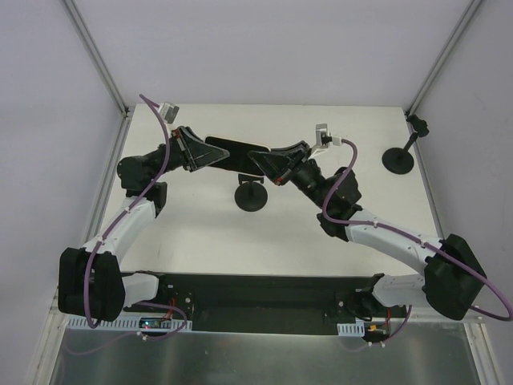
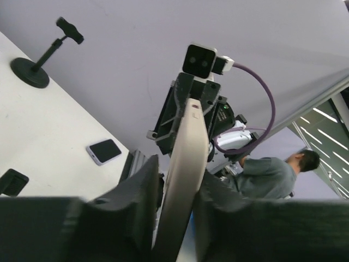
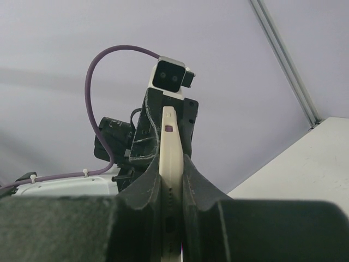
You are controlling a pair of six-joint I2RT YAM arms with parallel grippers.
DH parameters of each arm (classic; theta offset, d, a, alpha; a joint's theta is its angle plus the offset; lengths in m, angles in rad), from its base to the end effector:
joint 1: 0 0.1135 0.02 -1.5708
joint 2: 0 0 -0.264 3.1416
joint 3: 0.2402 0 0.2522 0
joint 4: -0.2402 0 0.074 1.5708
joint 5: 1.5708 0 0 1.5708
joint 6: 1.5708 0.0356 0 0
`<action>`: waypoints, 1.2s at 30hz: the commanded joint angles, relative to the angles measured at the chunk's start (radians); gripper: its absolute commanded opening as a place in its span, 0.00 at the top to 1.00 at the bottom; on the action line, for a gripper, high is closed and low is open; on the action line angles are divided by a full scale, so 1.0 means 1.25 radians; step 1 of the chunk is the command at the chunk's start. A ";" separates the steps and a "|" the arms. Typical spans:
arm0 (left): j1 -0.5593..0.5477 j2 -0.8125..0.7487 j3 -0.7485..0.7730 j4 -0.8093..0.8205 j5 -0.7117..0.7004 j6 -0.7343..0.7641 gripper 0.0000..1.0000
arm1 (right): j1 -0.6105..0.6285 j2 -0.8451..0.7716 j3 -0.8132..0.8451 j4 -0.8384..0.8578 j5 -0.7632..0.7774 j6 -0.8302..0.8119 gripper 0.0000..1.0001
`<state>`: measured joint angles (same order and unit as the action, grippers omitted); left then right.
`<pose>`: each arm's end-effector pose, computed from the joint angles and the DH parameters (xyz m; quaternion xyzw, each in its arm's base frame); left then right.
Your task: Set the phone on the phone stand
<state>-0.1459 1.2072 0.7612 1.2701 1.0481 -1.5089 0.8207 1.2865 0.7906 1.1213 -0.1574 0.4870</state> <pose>0.2283 -0.0647 0.3761 0.1629 0.5388 -0.7170 0.4112 0.1857 0.2075 0.3670 -0.1444 0.4360 0.5683 0.6828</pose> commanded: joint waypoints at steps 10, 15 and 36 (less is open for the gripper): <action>-0.021 -0.007 0.044 0.295 0.072 0.007 1.00 | -0.062 -0.021 0.083 -0.119 -0.078 -0.075 0.48; -0.021 -0.042 0.049 0.209 0.079 0.062 1.00 | -0.124 0.029 0.171 -0.221 -0.274 -0.052 0.17; -0.021 -0.224 0.189 -0.745 -0.070 0.539 1.00 | -0.163 0.003 0.433 -0.952 -0.489 -0.411 0.00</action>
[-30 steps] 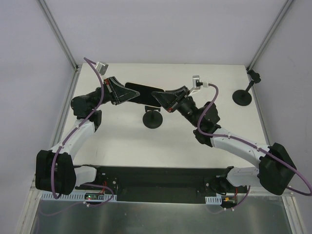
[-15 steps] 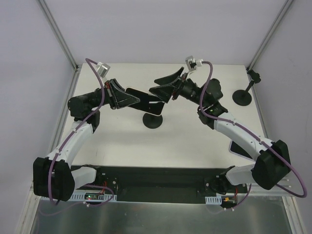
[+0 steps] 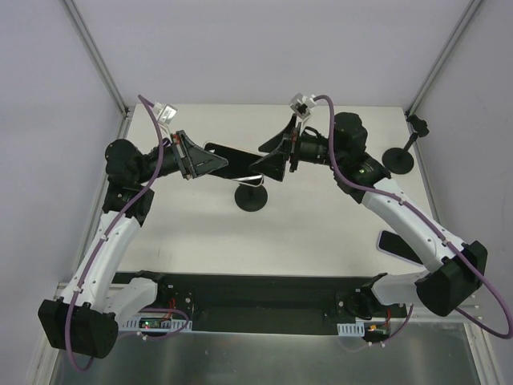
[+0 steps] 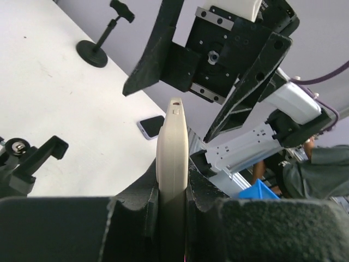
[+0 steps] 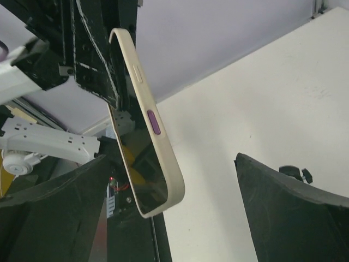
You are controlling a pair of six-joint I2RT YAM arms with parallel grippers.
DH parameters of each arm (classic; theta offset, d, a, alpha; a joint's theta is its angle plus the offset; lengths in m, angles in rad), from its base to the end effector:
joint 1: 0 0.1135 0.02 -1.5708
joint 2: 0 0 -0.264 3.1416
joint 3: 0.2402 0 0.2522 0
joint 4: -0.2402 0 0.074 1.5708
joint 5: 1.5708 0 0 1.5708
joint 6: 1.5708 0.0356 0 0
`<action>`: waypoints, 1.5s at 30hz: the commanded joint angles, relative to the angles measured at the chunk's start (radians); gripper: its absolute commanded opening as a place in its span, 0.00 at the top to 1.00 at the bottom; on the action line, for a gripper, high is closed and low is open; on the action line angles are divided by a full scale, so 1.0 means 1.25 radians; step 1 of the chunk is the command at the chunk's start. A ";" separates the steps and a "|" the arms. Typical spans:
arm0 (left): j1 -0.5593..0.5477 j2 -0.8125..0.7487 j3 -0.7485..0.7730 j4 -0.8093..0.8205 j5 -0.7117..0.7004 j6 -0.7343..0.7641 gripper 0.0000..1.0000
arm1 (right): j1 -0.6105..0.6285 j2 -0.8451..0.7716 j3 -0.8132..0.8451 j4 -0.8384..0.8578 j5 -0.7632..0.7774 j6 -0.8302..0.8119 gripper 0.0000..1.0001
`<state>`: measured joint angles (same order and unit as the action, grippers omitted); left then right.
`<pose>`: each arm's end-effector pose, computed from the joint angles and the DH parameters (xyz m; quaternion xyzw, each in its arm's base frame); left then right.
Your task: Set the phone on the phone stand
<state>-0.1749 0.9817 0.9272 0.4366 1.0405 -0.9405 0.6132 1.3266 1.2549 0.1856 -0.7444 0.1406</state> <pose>0.1981 -0.0662 0.4139 0.2006 0.6045 -0.6166 0.4626 0.2350 0.1949 0.4233 -0.4090 0.5394 0.4809 0.5572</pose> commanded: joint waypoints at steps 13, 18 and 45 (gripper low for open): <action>-0.021 -0.006 0.117 -0.104 0.119 0.165 1.00 | 0.013 -0.006 0.080 -0.231 -0.120 -0.153 0.03; -0.085 0.011 0.132 -0.109 0.144 0.212 1.00 | 0.041 0.011 0.092 -0.205 -0.181 -0.146 0.07; -0.113 -0.066 0.044 0.090 -0.057 0.063 0.39 | 0.112 -0.084 -0.079 0.216 0.121 0.111 0.99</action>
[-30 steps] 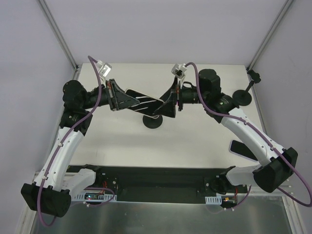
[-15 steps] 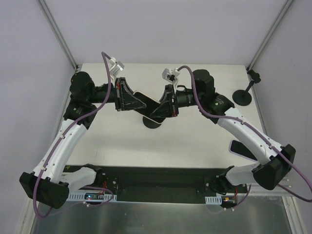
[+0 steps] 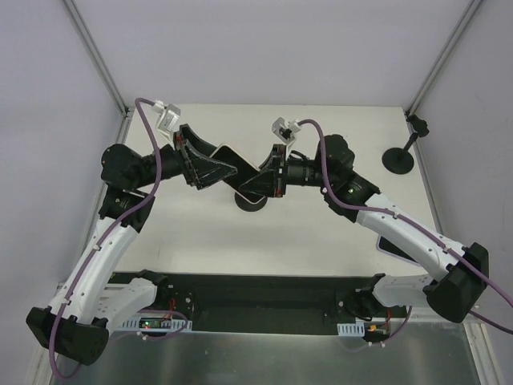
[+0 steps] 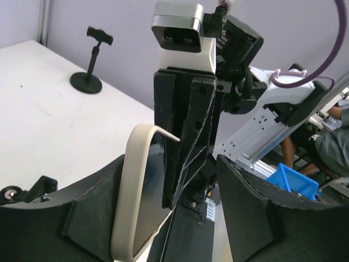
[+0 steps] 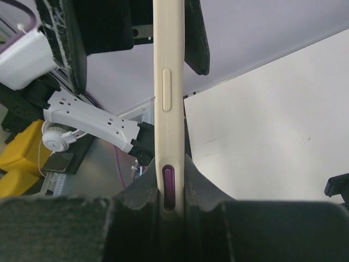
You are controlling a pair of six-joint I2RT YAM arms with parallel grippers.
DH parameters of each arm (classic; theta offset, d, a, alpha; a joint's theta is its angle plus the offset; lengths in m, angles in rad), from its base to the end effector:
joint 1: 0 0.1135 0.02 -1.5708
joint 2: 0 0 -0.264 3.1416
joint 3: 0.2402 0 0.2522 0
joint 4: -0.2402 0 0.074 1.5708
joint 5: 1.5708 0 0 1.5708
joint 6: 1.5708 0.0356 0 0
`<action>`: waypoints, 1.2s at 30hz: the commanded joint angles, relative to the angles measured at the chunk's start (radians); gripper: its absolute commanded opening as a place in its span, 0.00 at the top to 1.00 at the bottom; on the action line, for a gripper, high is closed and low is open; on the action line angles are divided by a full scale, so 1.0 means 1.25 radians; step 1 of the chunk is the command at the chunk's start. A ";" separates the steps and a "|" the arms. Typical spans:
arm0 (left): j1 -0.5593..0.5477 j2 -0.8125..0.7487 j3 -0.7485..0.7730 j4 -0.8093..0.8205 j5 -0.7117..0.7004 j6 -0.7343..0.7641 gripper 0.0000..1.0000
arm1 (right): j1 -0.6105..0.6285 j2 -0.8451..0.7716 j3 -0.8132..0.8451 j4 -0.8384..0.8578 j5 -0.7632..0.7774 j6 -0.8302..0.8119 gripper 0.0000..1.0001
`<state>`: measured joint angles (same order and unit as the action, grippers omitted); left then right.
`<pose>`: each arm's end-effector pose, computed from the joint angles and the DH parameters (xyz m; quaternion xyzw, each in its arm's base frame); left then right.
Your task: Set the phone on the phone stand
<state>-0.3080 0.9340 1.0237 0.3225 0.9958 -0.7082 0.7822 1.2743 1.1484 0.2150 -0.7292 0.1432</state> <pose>0.1693 -0.0852 0.4449 0.2961 0.5508 -0.5861 0.5152 0.1915 0.2237 0.4037 -0.4478 0.5160 0.5231 0.5095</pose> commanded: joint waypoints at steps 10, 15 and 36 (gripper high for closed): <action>-0.011 0.026 -0.088 0.537 -0.036 -0.344 0.60 | -0.022 -0.049 -0.022 0.262 0.144 0.193 0.99; -0.032 0.052 -0.062 0.563 -0.033 -0.354 0.62 | -0.022 -0.050 -0.041 0.282 0.167 0.215 0.99; -0.042 -0.071 0.052 -0.008 -0.151 0.051 1.00 | -0.023 -0.076 -0.034 0.188 0.243 0.135 0.03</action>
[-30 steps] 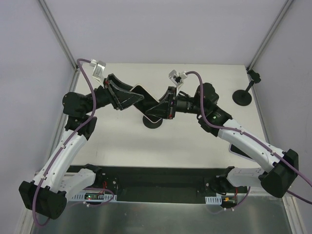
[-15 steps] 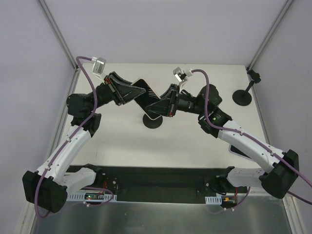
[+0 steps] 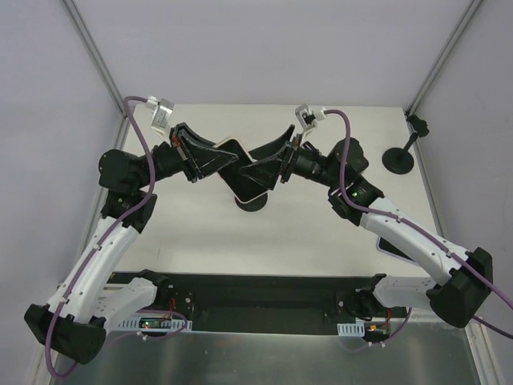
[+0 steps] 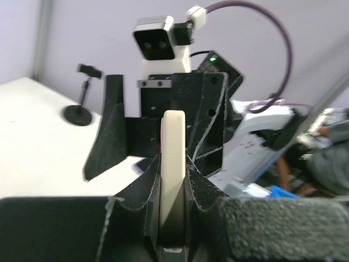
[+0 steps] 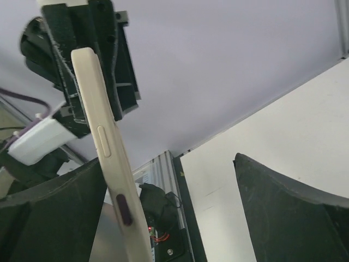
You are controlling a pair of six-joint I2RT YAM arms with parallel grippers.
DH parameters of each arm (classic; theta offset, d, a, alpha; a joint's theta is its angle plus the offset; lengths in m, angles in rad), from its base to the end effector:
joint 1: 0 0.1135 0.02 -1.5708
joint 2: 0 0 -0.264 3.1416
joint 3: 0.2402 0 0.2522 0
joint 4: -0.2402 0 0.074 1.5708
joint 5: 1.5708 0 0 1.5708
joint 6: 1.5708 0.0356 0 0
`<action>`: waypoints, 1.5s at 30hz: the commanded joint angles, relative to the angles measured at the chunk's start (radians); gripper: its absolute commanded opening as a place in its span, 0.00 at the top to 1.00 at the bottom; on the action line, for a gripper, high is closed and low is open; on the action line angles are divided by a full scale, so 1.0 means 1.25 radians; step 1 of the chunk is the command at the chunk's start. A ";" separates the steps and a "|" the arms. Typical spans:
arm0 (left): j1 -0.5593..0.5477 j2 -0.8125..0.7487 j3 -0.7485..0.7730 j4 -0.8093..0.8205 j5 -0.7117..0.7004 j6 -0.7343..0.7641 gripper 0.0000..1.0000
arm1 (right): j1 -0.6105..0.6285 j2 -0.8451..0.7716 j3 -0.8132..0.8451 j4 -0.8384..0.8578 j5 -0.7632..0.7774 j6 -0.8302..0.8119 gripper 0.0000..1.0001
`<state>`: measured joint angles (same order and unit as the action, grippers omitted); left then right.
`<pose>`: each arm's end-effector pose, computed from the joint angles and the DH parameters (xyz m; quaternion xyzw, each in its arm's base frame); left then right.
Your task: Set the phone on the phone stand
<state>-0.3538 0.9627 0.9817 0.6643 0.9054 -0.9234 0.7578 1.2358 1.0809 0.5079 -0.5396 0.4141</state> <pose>0.1661 -0.0912 0.4554 0.2706 0.4815 -0.6349 0.5402 0.1927 0.2075 0.4205 -0.3097 0.5058 0.5642 0.5744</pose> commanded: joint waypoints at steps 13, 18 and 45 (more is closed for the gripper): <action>-0.005 -0.198 0.077 -0.594 -0.243 0.552 1.00 | -0.004 -0.040 0.183 -0.533 0.478 -0.262 0.03; -0.005 -0.155 0.075 -0.592 -0.158 0.582 1.00 | -0.004 -0.056 0.099 -0.533 0.368 -0.325 0.02; 0.051 -0.186 -0.038 -0.582 -0.273 0.546 1.00 | 0.092 0.170 -0.033 -0.258 0.651 -0.410 0.57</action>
<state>-0.3058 0.7227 0.9226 -0.1612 0.5663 -0.2207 0.8608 1.4384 1.0569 0.0807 0.2035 -0.0689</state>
